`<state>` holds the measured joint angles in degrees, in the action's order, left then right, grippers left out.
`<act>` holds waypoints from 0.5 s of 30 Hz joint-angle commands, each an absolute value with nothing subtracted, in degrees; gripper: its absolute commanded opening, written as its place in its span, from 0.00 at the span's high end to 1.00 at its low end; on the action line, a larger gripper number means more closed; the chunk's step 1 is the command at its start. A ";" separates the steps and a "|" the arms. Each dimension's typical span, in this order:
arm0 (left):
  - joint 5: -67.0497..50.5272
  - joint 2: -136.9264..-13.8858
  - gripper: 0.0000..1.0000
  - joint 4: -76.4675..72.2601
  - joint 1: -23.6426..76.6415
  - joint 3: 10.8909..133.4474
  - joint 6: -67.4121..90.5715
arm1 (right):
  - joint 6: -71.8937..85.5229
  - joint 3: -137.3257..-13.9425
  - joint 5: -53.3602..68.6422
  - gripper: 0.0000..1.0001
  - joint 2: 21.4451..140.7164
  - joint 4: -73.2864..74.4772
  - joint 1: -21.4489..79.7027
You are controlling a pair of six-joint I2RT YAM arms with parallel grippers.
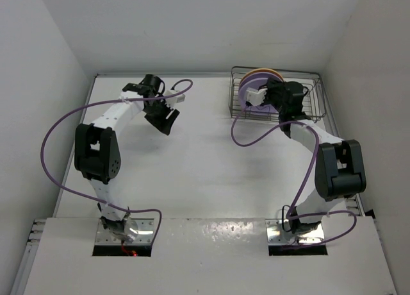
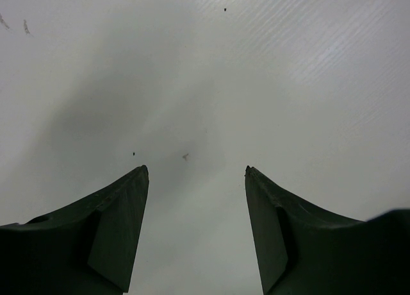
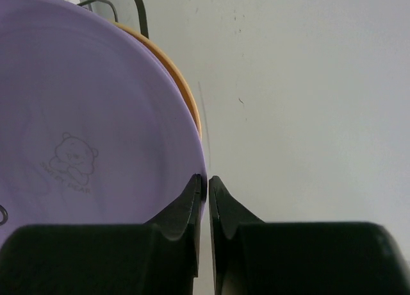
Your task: Load the plates into the dish rack
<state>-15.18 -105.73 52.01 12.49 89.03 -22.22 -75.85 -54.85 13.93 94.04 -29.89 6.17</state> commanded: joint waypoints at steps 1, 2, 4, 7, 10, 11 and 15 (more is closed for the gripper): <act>-16.00 -103.18 0.33 52.29 11.87 89.12 -22.07 | -78.05 -55.64 13.01 0.92 93.34 -32.78 6.24; -16.00 -103.18 0.33 52.29 11.87 89.12 -22.06 | -78.39 -55.37 12.92 0.90 93.34 -32.70 6.41; -16.00 -103.18 0.33 52.29 11.87 89.12 -22.06 | -78.23 -54.41 12.74 0.81 93.25 -33.22 6.42; -16.00 -103.18 0.33 52.29 11.87 89.12 -22.06 | -76.81 -53.44 12.66 0.77 92.90 -33.57 6.42; -15.47 -103.18 0.33 52.29 11.87 89.12 -22.06 | -76.55 -53.00 12.66 0.65 92.90 -33.93 6.77; -15.47 -103.18 0.33 52.29 11.87 89.12 -22.06 | -76.55 -53.00 12.66 0.57 92.99 -33.66 6.94; -15.47 -103.18 0.33 52.29 11.87 89.12 -22.06 | -74.89 -52.65 10.81 0.31 93.08 -35.59 7.38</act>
<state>-15.14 -105.73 52.01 12.49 89.03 -22.17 -76.60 -52.93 12.01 94.04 -31.42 6.74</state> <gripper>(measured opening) 0.665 0.667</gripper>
